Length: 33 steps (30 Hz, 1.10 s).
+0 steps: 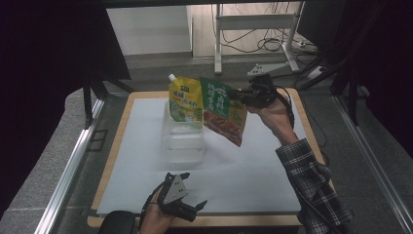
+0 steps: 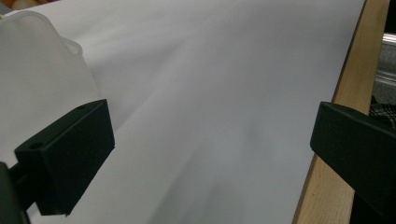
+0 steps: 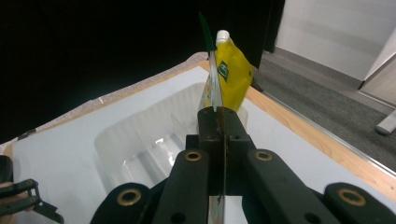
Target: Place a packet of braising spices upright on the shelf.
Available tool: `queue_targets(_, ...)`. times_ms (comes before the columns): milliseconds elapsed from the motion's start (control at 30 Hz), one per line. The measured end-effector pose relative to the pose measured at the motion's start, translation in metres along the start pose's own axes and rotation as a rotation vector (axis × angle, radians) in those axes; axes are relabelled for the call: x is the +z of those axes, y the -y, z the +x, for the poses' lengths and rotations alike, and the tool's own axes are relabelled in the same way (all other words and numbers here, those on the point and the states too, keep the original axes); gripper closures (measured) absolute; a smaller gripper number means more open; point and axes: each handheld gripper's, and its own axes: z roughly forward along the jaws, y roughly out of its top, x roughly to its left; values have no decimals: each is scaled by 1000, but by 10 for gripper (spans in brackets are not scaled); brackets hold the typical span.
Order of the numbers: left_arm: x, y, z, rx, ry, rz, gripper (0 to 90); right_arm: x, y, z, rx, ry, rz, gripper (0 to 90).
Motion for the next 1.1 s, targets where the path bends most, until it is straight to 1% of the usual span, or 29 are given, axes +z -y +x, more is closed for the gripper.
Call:
queue_targets(200,1,0,-1,0,1,-4,0,7,-9,3,-2,-25,-10,887)
queue_targets(467,0,0,0,0,5,-1,0,25,-15,7,-3,-54,-10,887)
queue_targets(600,0,0,0,-2,7,-2,0,35,-20,10,-6,-63,-8,887)
queue_targets(767,0,0,0,-1,8,-3,0,49,-25,13,-13,-76,-17,887)
queue_targets(1067,0,0,-1,-6,13,-5,0,78,-35,21,-25,-108,-13,887)
queue_targets(1100,0,0,0,0,12,-1,0,81,-36,22,-26,-109,-15,887)
